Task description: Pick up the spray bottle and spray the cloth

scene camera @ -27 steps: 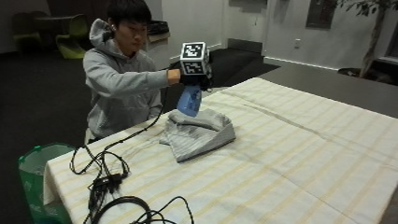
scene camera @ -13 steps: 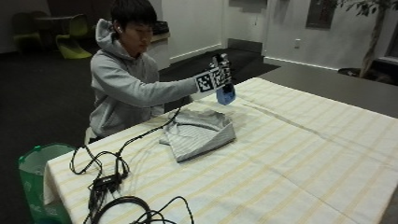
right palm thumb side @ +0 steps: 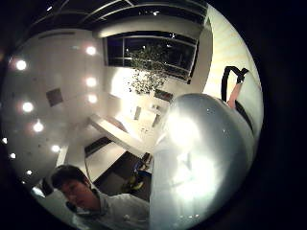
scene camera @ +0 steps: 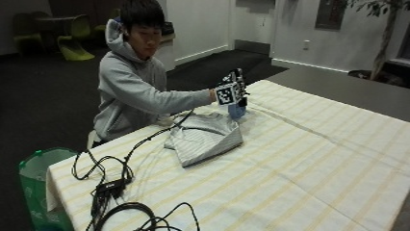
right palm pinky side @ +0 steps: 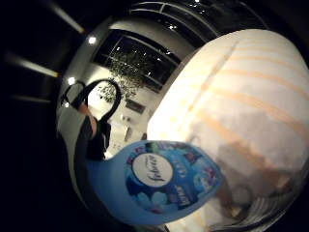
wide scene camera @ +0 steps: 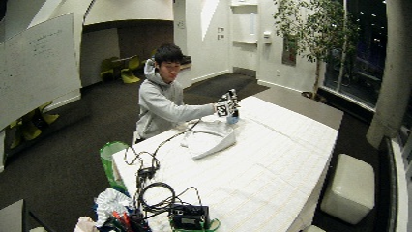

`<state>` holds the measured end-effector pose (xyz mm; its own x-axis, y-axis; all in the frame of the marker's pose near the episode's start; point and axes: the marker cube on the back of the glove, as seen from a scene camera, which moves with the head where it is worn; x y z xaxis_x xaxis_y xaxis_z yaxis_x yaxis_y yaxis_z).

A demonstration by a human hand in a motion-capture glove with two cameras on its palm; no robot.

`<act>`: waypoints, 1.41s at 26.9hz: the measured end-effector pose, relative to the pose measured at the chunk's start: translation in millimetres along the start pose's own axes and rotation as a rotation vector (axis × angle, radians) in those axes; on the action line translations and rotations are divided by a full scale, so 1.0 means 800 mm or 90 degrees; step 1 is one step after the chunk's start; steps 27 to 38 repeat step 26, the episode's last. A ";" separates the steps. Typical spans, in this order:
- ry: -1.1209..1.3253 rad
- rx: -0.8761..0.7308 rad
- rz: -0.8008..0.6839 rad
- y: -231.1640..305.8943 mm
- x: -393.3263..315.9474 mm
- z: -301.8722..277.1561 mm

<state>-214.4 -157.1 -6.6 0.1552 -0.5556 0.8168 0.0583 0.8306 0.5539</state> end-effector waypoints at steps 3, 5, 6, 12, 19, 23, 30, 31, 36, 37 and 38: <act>0.037 -0.157 0.016 0.022 0.000 -0.003; 0.043 -0.222 0.024 0.033 -0.009 -0.008; 0.047 -0.224 0.026 0.033 -0.013 -0.011; 0.093 -0.185 0.030 0.053 -0.022 -0.053; 0.149 -0.121 0.011 0.095 -0.018 -0.106; 0.189 -0.119 -0.026 0.133 -0.027 -0.126; 0.214 -0.131 -0.051 0.154 -0.033 -0.133; 0.214 -0.131 -0.051 0.154 -0.033 -0.133; 0.214 -0.131 -0.051 0.154 -0.033 -0.133; 0.214 -0.131 -0.051 0.154 -0.033 -0.133; 0.214 -0.131 -0.051 0.154 -0.033 -0.133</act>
